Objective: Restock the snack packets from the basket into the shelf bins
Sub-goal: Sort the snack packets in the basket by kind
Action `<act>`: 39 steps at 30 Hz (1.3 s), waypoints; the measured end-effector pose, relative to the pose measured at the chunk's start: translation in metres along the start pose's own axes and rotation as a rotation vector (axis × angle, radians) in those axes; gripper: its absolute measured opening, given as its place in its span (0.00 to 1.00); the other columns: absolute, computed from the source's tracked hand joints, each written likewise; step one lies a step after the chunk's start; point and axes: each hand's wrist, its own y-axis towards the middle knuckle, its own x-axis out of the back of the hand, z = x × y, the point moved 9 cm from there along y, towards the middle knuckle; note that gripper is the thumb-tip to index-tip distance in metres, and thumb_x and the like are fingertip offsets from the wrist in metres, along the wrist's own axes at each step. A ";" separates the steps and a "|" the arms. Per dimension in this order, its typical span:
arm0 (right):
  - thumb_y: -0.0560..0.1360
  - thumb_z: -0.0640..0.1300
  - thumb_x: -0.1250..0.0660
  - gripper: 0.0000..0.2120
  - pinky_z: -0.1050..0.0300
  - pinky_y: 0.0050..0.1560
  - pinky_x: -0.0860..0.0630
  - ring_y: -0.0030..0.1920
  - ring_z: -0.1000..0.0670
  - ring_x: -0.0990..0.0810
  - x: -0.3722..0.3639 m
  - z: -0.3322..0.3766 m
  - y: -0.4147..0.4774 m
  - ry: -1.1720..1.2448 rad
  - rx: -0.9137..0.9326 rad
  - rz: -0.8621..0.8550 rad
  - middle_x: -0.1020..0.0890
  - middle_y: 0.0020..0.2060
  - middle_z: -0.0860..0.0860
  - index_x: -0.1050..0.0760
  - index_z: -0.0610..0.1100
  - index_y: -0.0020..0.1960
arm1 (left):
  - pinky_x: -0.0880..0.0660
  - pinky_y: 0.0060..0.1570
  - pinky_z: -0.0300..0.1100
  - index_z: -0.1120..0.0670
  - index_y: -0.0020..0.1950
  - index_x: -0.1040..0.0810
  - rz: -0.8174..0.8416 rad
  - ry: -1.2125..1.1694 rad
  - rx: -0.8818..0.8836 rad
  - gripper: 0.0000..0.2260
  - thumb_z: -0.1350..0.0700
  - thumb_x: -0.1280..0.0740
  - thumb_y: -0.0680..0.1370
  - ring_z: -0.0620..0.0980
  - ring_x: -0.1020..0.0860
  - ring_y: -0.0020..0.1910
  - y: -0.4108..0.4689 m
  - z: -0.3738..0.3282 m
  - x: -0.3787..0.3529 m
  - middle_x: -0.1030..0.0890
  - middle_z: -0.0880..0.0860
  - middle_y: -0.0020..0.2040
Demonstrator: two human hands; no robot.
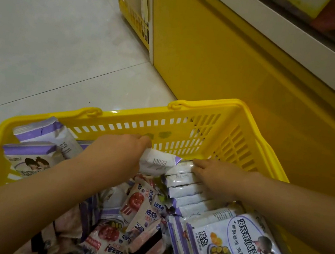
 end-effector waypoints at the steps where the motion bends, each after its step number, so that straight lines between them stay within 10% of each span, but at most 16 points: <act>1: 0.75 0.45 0.34 0.32 0.46 0.66 0.31 0.72 0.42 0.37 -0.001 0.000 -0.002 0.010 -0.004 0.007 0.47 0.77 0.49 0.43 0.45 0.76 | 0.32 0.38 0.40 0.46 0.67 0.36 -0.036 -0.001 0.004 0.18 0.51 0.37 0.79 0.47 0.24 0.52 0.002 -0.002 0.007 0.26 0.46 0.60; 11: 0.75 0.44 0.36 0.15 0.55 0.47 0.24 0.52 0.45 0.21 0.017 -0.005 -0.028 0.064 -0.092 -0.048 0.21 0.57 0.48 0.25 0.46 0.62 | 0.33 0.63 0.37 0.49 0.73 0.36 -0.190 -0.546 -0.121 0.23 0.59 0.36 0.79 0.47 0.31 0.64 0.039 -0.053 -0.041 0.34 0.48 0.69; 17: 0.78 0.44 0.37 0.25 0.57 0.48 0.28 0.60 0.45 0.27 0.049 -0.015 -0.027 0.208 -0.105 -0.329 0.34 0.68 0.48 0.39 0.49 0.73 | 0.28 0.59 0.40 0.44 0.67 0.32 -0.394 -0.957 0.208 0.20 0.60 0.34 0.78 0.44 0.27 0.56 0.023 -0.024 -0.071 0.31 0.45 0.61; 24: 0.78 0.43 0.38 0.38 0.46 0.68 0.35 0.76 0.42 0.47 0.028 -0.009 0.001 0.137 -0.123 -0.154 0.55 0.78 0.49 0.59 0.49 0.78 | 0.32 0.50 0.41 0.51 0.76 0.45 0.129 -1.211 0.425 0.28 0.55 0.36 0.79 0.47 0.28 0.52 0.033 -0.038 -0.127 0.27 0.50 0.65; 31: 0.75 0.42 0.37 0.40 0.45 0.70 0.37 0.74 0.42 0.49 0.029 -0.007 0.010 0.081 -0.108 -0.263 0.51 0.76 0.48 0.58 0.47 0.78 | 0.25 0.58 0.56 0.50 0.66 0.27 0.149 -1.730 0.495 0.25 0.58 0.31 0.69 0.54 0.19 0.54 0.038 -0.046 -0.132 0.17 0.53 0.55; 39: 0.78 0.43 0.37 0.36 0.44 0.71 0.36 0.75 0.42 0.45 0.013 0.000 0.012 -0.027 -0.027 0.015 0.52 0.78 0.48 0.54 0.45 0.78 | 0.31 0.42 0.39 0.52 0.67 0.27 0.332 -0.986 0.239 0.15 0.50 0.41 0.82 0.44 0.27 0.45 0.038 -0.045 -0.116 0.25 0.49 0.54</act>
